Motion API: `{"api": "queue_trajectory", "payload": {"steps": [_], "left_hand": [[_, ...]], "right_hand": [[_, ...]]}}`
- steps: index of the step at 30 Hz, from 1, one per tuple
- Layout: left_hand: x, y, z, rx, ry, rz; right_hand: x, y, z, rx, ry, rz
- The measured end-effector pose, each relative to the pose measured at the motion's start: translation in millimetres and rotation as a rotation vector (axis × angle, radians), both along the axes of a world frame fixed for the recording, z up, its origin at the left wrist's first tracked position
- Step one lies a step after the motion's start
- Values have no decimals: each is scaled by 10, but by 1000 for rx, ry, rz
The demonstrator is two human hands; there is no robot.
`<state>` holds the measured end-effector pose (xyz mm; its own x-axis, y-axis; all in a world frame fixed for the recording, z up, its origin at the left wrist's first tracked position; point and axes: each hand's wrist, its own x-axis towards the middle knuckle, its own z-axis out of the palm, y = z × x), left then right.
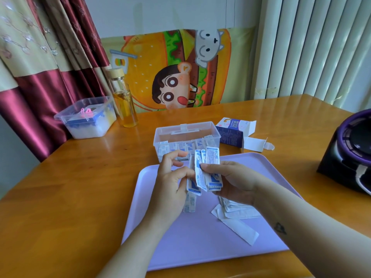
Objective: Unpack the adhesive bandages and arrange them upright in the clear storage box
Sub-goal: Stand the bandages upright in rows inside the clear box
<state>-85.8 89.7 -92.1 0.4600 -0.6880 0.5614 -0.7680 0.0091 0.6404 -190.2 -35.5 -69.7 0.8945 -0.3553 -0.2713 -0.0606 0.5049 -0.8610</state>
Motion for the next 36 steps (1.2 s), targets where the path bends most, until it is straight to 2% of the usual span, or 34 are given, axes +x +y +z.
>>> {"api": "queue_trajectory", "payload": {"steps": [1,2,4,6,8,11,13,18,22,28,33,36], "left_hand": [[-12,4,0,-16,91,-24],[-37,9,25,-58,267,-56],[-56,22,83,-179,780,-170],[-66,23,126,-162,1208,-312],[-134,13,165,-36,1375,-419],[-207,-53,94,-70,1493,-378],[-221,-80,49,-140,1556,-351],[-196,-96,-29,-127,1628,-285],[-218,-97,16,-116,1728,-324],[-183,-124,-26,-133,1709,-281],[-250,-128,-36,-66,1743,-394],[-266,-129,-71,-60,1751,-395]], "right_hand": [[-1,1,8,-12,-20,-6],[-5,1,19,-22,-44,-18],[-10,5,23,-84,-69,-40],[9,21,0,-203,-59,-45],[36,65,-30,-342,-30,-46],[66,109,-54,-605,44,-110],[63,83,-79,-672,88,-167],[-10,19,-114,-487,114,-130],[-15,0,-119,-418,146,-89],[-5,-37,-61,-289,129,25],[10,55,-151,-581,265,-28],[-19,71,-161,-686,303,-51]]}}
